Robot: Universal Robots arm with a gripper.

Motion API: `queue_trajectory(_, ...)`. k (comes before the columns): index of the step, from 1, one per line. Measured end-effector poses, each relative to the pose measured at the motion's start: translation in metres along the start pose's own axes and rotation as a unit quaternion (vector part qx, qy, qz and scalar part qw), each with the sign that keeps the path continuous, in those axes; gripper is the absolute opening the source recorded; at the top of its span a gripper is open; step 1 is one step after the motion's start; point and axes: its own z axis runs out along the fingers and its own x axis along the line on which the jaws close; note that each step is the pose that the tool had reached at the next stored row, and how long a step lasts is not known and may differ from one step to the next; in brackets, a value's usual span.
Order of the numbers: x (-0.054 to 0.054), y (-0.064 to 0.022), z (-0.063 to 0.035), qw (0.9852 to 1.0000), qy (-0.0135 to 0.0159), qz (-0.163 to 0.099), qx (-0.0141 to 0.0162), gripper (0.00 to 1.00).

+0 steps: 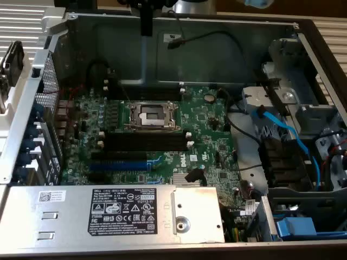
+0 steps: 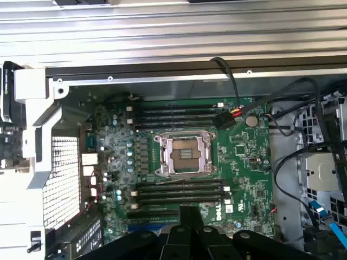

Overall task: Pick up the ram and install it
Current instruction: 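Reach for the ram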

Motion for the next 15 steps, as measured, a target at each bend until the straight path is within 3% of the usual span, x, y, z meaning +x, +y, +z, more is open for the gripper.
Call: queue_trajectory(15, 0.0001, 0.0011, 0.0000, 1.0000, 0.0000, 0.000, 0.0001, 0.10)
